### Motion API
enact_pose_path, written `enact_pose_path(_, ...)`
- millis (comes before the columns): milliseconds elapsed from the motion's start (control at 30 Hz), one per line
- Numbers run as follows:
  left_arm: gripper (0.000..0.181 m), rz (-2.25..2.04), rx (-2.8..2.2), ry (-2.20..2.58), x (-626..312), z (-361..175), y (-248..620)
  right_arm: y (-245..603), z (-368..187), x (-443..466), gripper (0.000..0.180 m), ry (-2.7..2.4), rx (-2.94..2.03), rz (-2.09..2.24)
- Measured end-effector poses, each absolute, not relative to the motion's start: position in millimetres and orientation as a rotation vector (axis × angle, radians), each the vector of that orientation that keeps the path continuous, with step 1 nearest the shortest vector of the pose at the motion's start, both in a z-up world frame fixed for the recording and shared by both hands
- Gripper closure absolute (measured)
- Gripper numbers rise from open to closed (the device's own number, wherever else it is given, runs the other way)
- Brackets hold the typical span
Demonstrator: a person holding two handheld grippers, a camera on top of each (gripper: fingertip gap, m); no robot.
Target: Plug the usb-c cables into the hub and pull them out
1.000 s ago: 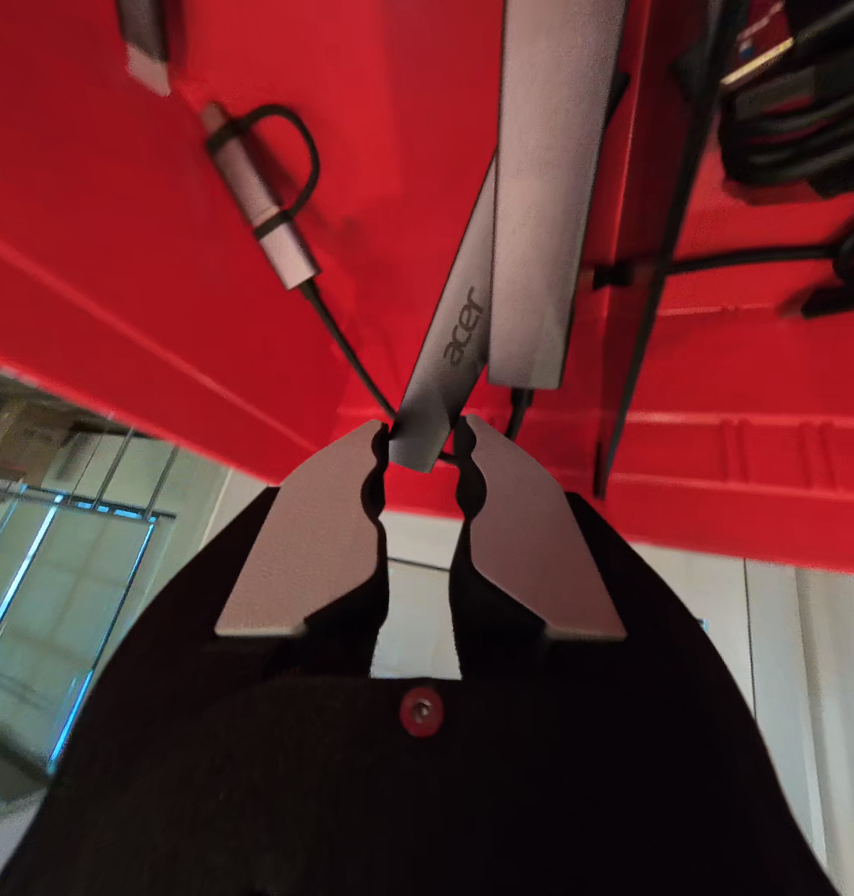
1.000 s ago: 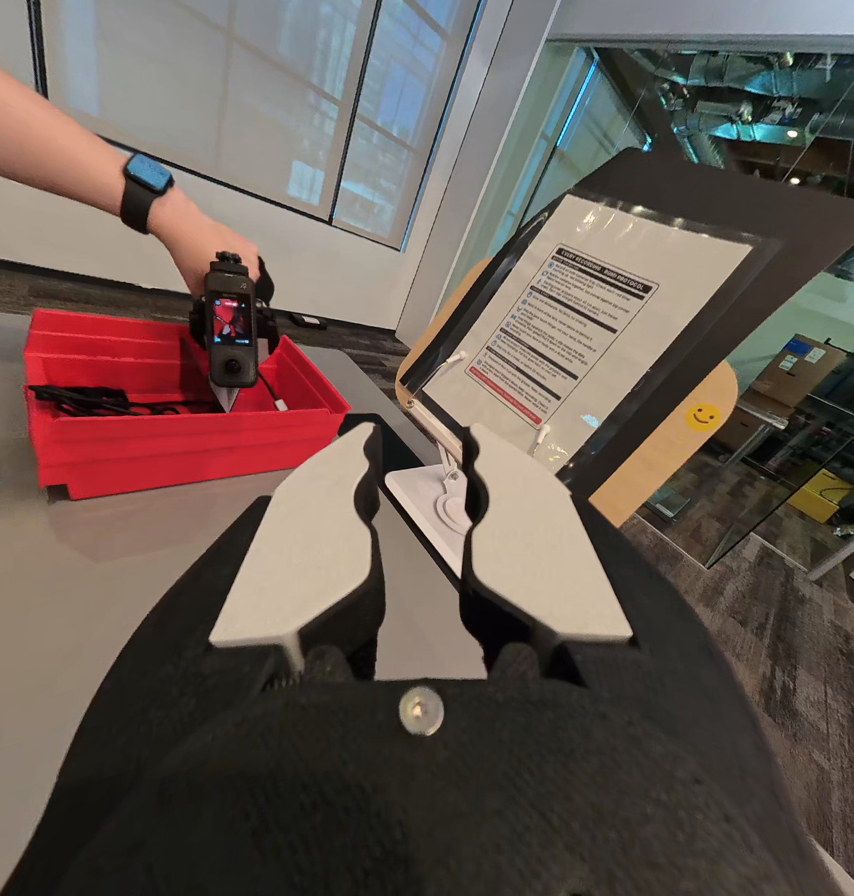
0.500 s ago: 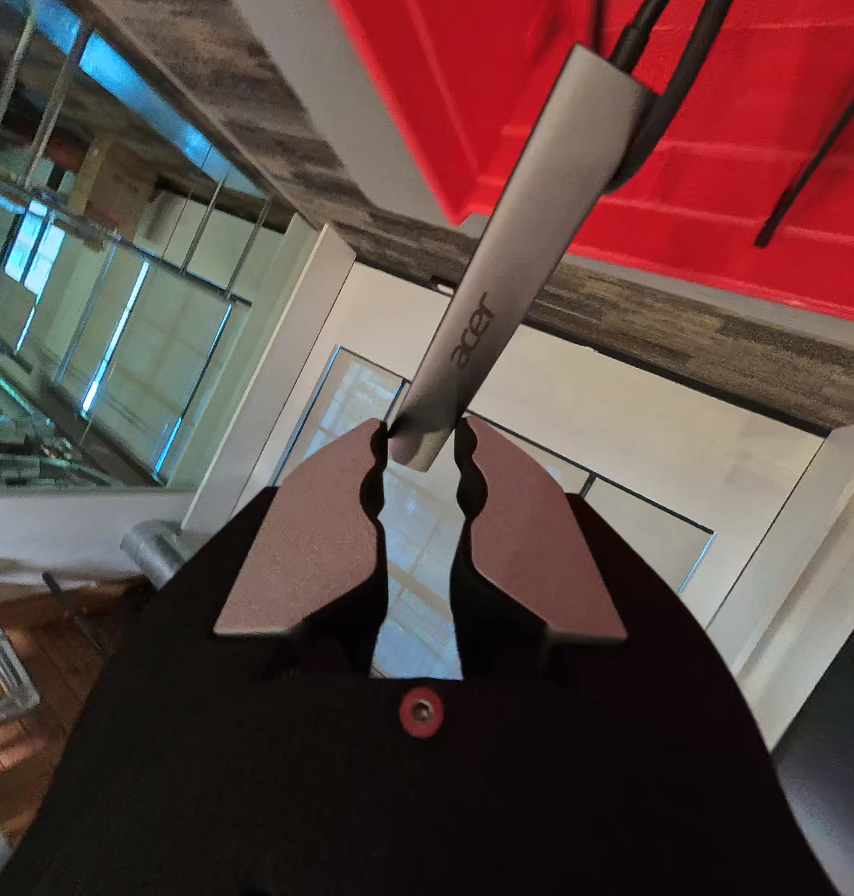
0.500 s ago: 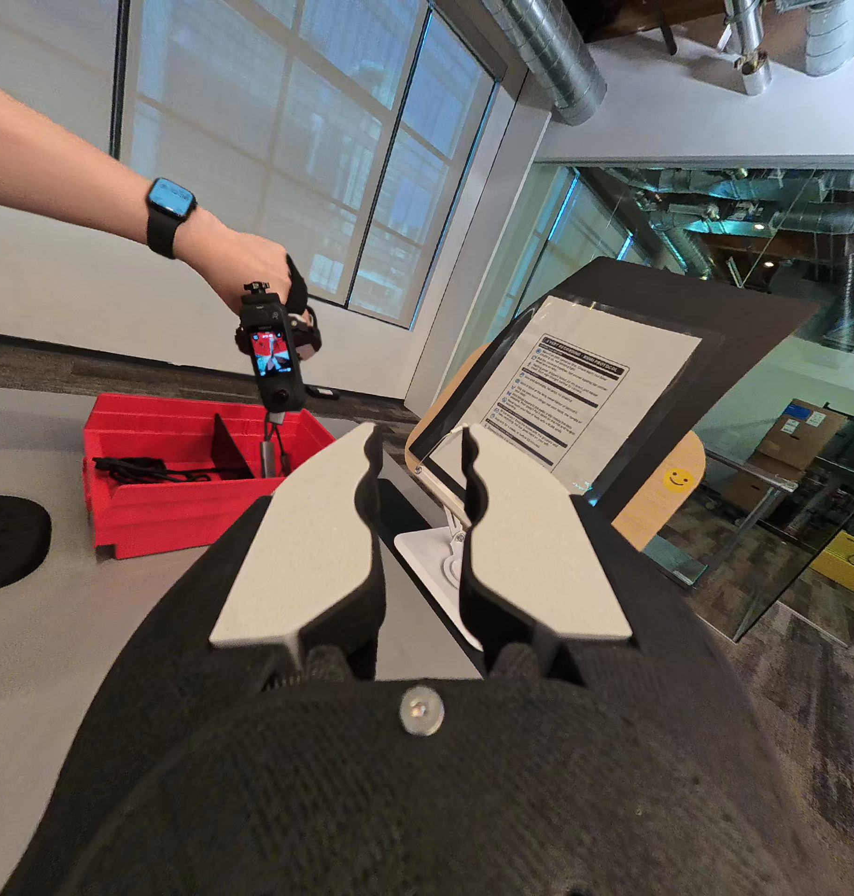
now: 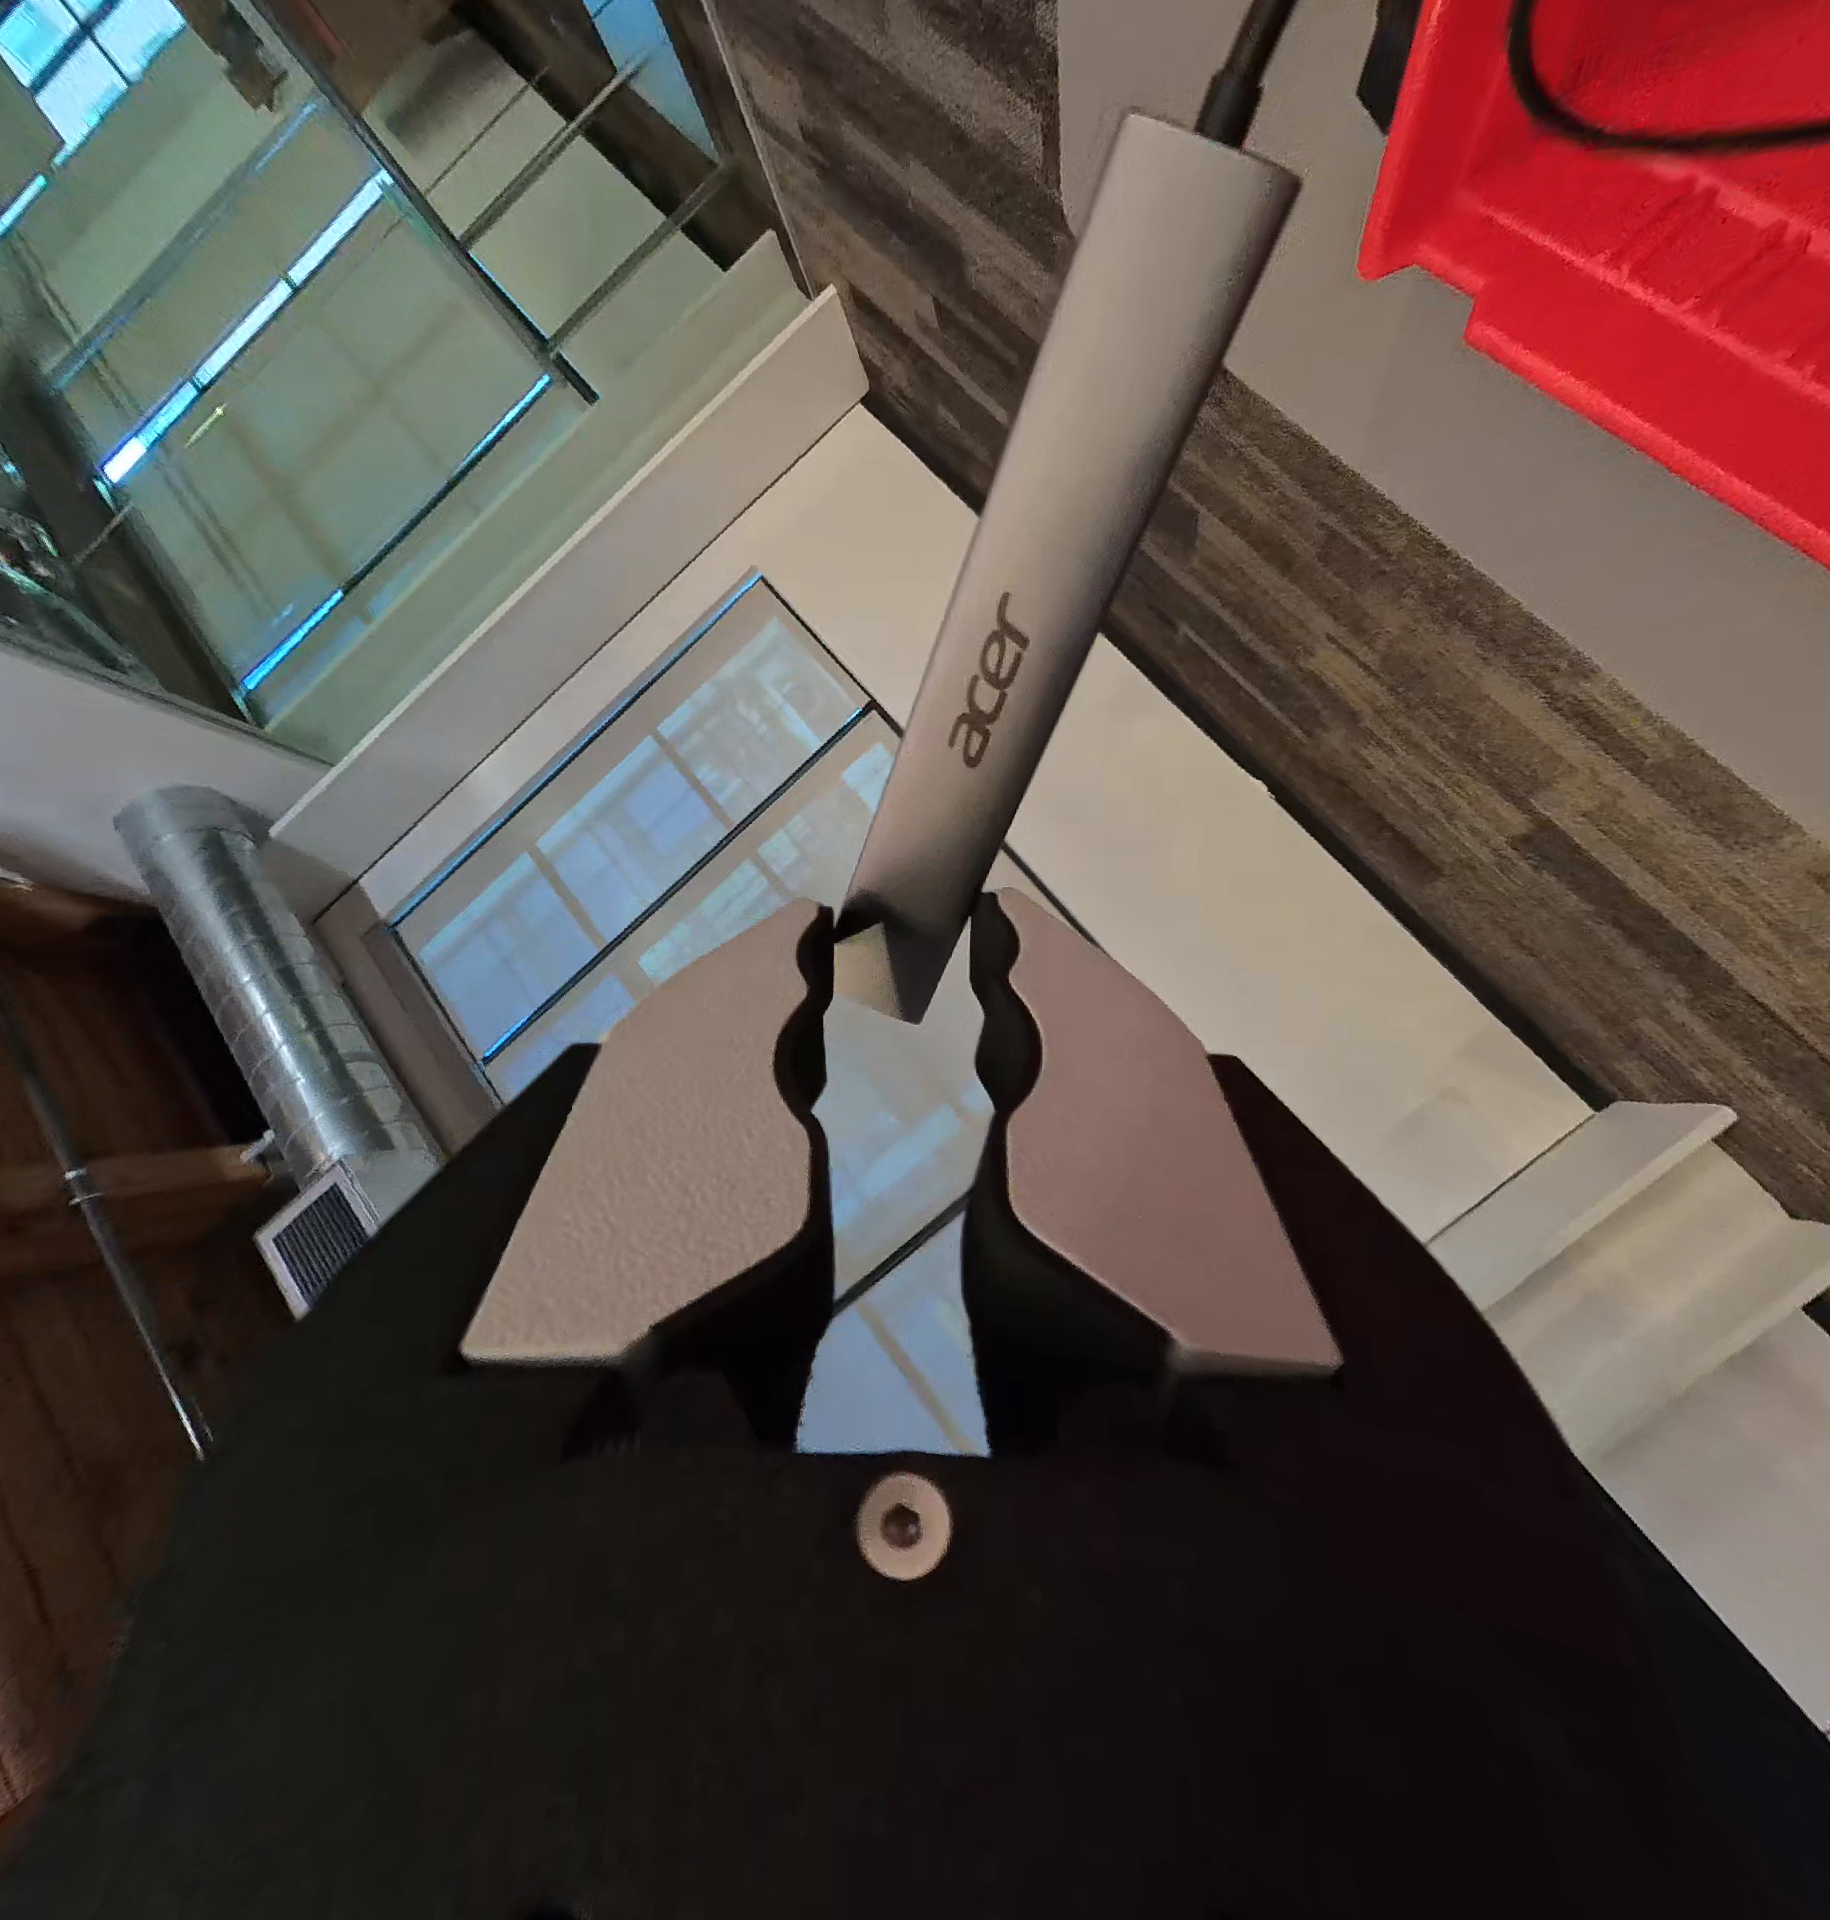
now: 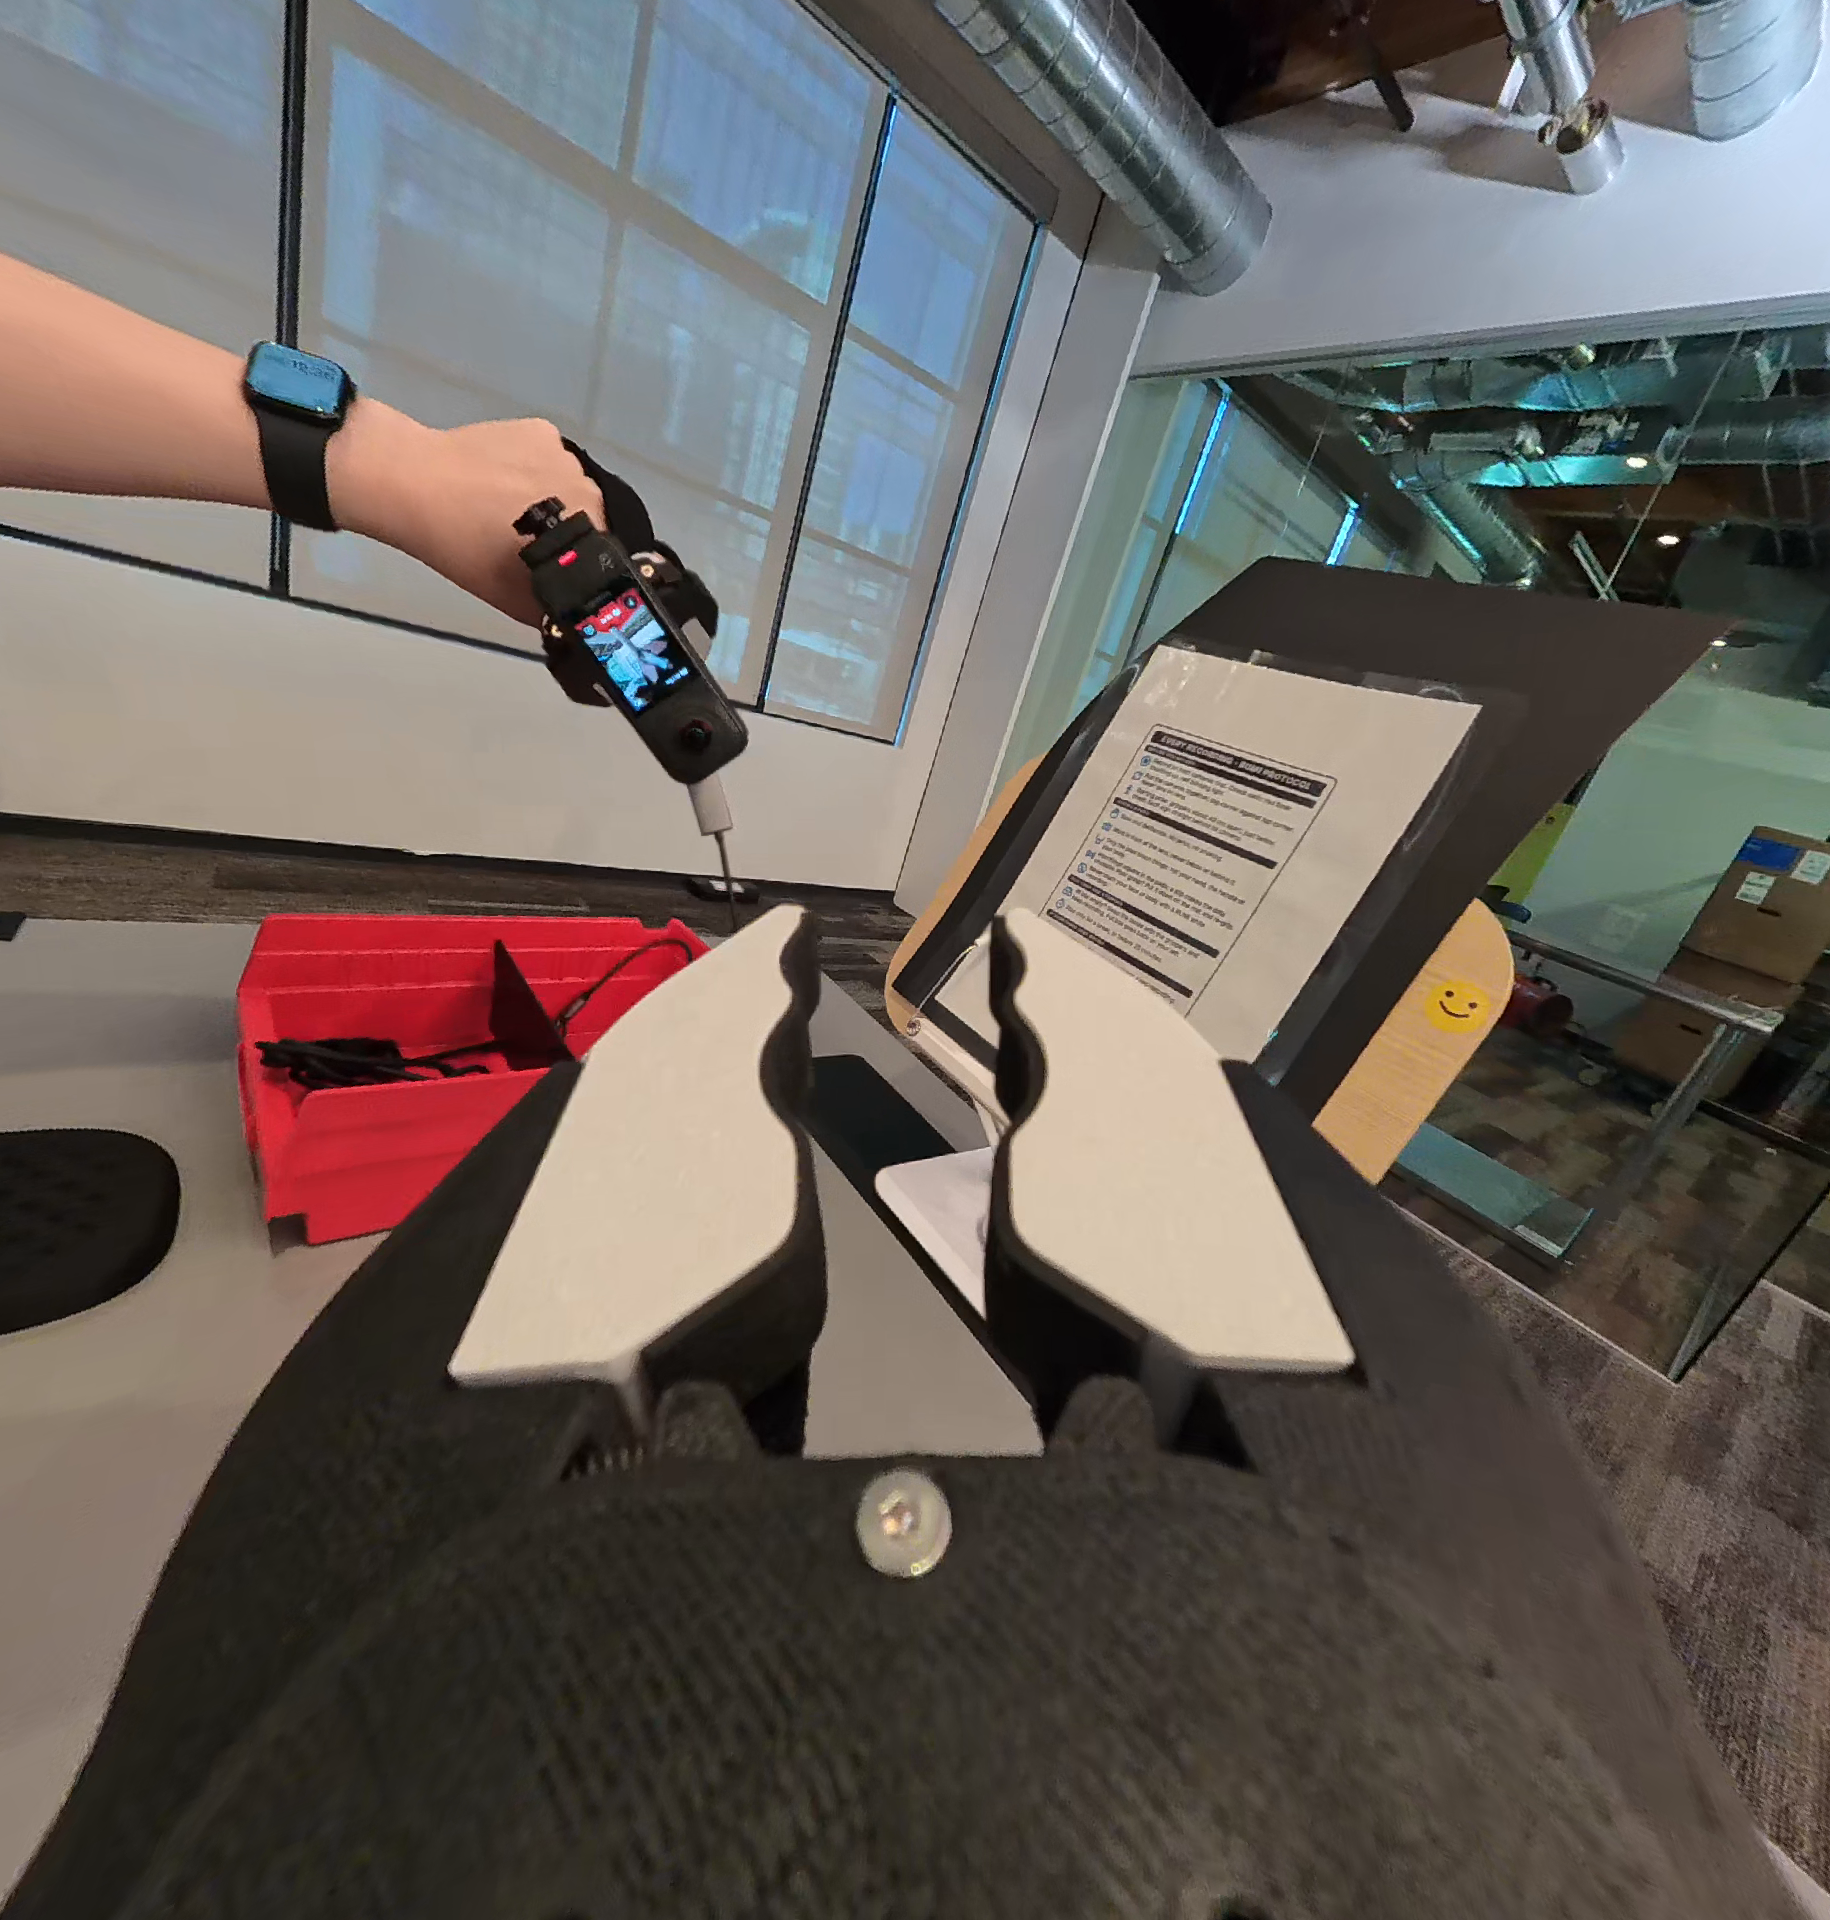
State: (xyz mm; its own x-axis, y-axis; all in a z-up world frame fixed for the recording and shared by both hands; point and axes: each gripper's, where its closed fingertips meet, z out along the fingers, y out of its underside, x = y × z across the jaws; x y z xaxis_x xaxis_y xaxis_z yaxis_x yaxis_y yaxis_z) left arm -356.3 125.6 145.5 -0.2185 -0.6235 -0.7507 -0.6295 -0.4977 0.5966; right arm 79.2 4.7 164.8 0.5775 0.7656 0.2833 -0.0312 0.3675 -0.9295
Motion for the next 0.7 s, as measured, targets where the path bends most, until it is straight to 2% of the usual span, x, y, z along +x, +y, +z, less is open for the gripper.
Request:
enact_pose_path(167, 0.156, 1.875, -1.930, 1.473, -345, 171, 118, 2, 169, 84, 0.148, -0.805, -1.064, 0.606)
enact_pose_path(300, 0.157, 1.611, -1.974, 1.380, -306, 185, 100, -2, 174, 94, 0.148, -0.791, -1.068, 0.580)
enact_pose_path(367, 0.161, 1.389, -2.004, 1.346, -275, 181, 87, -6, 176, 99, 0.148, -0.795, -1.070, 0.548)
enact_pose_path(400, 0.170, 1.275, -2.023, 1.343, -259, 175, 79, -8, 177, 102, 0.148, -0.797, -1.070, 0.530)
enact_pose_path(467, 0.173, 1.161, -1.999, 1.364, -231, 164, 68, -12, 180, 108, 0.148, -0.797, -1.068, 0.497)
enact_pose_path(700, 0.172, 1.384, -1.875, 1.563, -211, 122, 60, -25, 188, 122, 0.148, -0.778, -1.026, 0.513)
